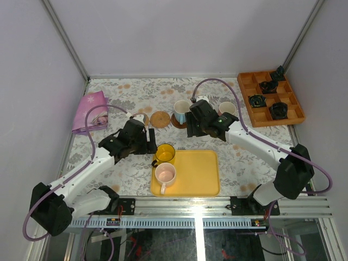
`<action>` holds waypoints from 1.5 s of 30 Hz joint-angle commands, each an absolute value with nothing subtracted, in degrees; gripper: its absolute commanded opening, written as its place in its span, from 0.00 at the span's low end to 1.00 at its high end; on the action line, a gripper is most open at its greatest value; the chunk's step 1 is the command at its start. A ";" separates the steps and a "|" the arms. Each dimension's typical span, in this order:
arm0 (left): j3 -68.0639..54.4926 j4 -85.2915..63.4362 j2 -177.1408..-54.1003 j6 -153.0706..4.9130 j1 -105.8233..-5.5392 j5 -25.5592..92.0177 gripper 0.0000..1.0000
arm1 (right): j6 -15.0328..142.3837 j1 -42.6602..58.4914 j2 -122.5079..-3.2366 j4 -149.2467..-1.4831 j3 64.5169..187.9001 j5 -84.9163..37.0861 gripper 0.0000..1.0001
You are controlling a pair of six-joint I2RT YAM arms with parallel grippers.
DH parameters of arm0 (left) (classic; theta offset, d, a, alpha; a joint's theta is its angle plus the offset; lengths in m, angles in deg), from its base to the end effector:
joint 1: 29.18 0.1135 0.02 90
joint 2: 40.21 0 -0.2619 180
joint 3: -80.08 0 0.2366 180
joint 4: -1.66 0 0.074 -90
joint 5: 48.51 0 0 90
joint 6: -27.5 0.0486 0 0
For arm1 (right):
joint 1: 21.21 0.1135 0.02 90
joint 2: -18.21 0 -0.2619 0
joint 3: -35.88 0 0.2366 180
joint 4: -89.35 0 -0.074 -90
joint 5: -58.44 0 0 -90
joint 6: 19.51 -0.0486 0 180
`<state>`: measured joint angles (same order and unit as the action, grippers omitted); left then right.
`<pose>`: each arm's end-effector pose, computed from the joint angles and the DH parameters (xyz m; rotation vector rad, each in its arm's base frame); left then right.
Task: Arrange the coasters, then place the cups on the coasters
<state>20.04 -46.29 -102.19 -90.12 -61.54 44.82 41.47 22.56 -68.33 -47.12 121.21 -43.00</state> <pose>0.1809 -0.1113 0.2430 0.0762 2.4784 -0.3900 0.2429 0.2193 0.2843 -0.2056 2.3576 0.3942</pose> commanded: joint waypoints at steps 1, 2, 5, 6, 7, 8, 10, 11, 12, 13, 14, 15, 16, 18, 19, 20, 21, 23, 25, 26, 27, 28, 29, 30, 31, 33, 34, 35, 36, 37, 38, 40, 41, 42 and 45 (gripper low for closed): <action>17.84 -54.14 -99.67 -95.58 -63.95 43.37 0.75 | 43.47 22.80 -65.51 -50.00 120.87 -43.65 0.63; 17.84 -55.24 -98.80 -96.72 -64.46 43.49 0.75 | 43.58 22.78 -65.13 -50.22 120.68 -43.68 0.63; 18.13 -59.37 -96.43 -99.99 -65.87 43.74 0.77 | 43.77 22.81 -64.68 -49.78 120.62 -43.67 0.63; 18.40 -60.46 -95.86 -100.97 -66.24 44.18 0.77 | 43.77 22.88 -64.60 -49.57 120.65 -43.57 0.63; 18.76 -61.16 -95.38 -101.34 -66.53 44.73 0.77 | 43.89 22.83 -64.59 -49.51 120.61 -43.39 0.63; 19.25 -61.67 -94.99 -101.75 -66.74 45.37 0.76 | 43.87 22.84 -64.58 -49.58 120.56 -43.07 0.63; 20.17 -61.82 -94.73 -102.43 -67.05 46.15 0.76 | 43.84 22.84 -64.58 -49.91 120.32 -42.54 0.63; 20.59 -61.81 -94.79 -102.79 -67.25 46.60 0.76 | 43.88 22.84 -64.66 -50.02 120.23 -42.35 0.63; 20.95 -61.73 -95.07 -102.98 -67.50 46.90 0.76 | 43.87 22.82 -64.74 -50.11 120.15 -42.25 0.63; 21.34 -61.46 -95.26 -103.08 -67.77 47.17 0.76 | 43.86 22.81 -64.76 -50.12 120.17 -42.21 0.63; 21.69 -61.09 -95.51 -103.06 -68.12 47.37 0.76 | 43.78 22.80 -64.76 -50.24 120.04 -42.12 0.63; 21.96 -60.64 -95.79 -102.91 -68.29 47.52 0.76 | 43.75 22.84 -64.76 -50.40 119.92 -42.06 0.63; 22.23 -60.06 -96.29 -102.62 -68.51 47.67 0.76 | 43.74 22.85 -64.68 -50.53 119.69 -42.10 0.63; 22.47 -59.16 -97.54 -102.00 -68.90 48.15 0.76 | 43.62 22.80 -64.72 -50.81 119.57 -42.06 0.63; 22.44 -58.90 -98.65 -101.97 -69.10 48.63 0.76 | 43.60 22.82 -64.80 -50.79 119.52 -42.03 0.63; 22.33 -58.79 -99.39 -101.86 -69.27 49.06 0.76 | 43.62 22.82 -64.84 -50.74 119.55 -41.95 0.63; 22.20 -58.65 -100.16 -101.89 -69.40 49.46 0.76 | 43.64 22.82 -64.91 -50.78 119.61 -41.92 0.63; 21.77 -57.96 -101.27 -101.77 -69.66 49.69 0.74 | 43.60 22.78 -65.01 -50.79 119.55 -41.79 0.63; 21.55 -56.73 -102.12 -100.90 -69.90 49.35 0.72 | 43.60 22.81 -65.16 -50.90 119.50 -41.84 0.63; 21.57 -55.99 -102.59 -100.15 -70.07 49.08 0.72 | 43.62 22.74 -65.31 -50.98 119.43 -41.81 0.63; 21.51 -55.50 -103.04 -99.53 -70.28 48.65 0.71 | 43.60 22.82 -65.41 -51.00 119.47 -41.81 0.63; 21.44 -55.13 -103.48 -99.00 -70.54 48.30 0.70 | 43.66 22.80 -65.48 -51.00 119.59 -41.72 0.63; 21.30 -54.81 -103.81 -98.53 -70.88 47.98 0.70 | 43.72 22.76 -65.52 -51.07 119.64 -41.75 0.63; 21.15 -54.40 -104.12 -98.01 -71.28 47.73 0.70 | 43.73 22.81 -65.62 -51.13 119.68 -41.79 0.63; 21.08 -53.90 -104.30 -97.53 -71.72 47.26 0.70 | 43.85 22.79 -65.70 -51.16 119.75 -41.77 0.63; 20.94 -53.00 -104.94 -96.64 -72.34 46.51 0.69 | 43.85 22.82 -65.92 -51.17 119.89 -41.89 0.63; 20.79 -52.60 -105.36 -96.18 -72.52 46.28 0.68 | 43.83 22.75 -65.98 -51.24 119.92 -41.92 0.63; 20.68 -52.18 -105.91 -95.86 -72.79 46.10 0.68 | 43.80 22.80 -66.07 -51.26 119.95 -41.93 0.63; 20.51 -51.76 -106.45 -95.43 -73.02 46.01 0.67 | 43.77 22.81 -66.15 -51.26 119.95 -41.92 0.63; 20.23 -51.40 -107.08 -95.05 -73.23 46.02 0.66 | 43.82 22.86 -66.24 -51.22 120.00 -41.82 0.63; 20.02 -50.95 -107.67 -94.53 -73.46 45.90 0.64 | 43.82 22.80 -66.25 -51.14 119.99 -41.81 0.64; 19.63 -50.10 -108.89 -93.39 -73.95 45.80 0.58 | 43.86 22.79 -66.19 -51.07 119.92 -41.90 0.64; 19.42 -49.84 -109.51 -93.01 -74.16 45.75 0.55 | 43.80 22.80 -66.13 -51.05 119.77 -41.92 0.64; 19.29 -49.56 -110.08 -92.66 -74.30 45.65 0.54 | 43.87 22.74 -66.01 -51.01 119.65 -41.99 0.64; 19.05 -48.55 -111.79 -91.35 -74.75 45.20 0.51 | 43.90 22.75 -65.75 -51.07 119.38 -42.27 0.64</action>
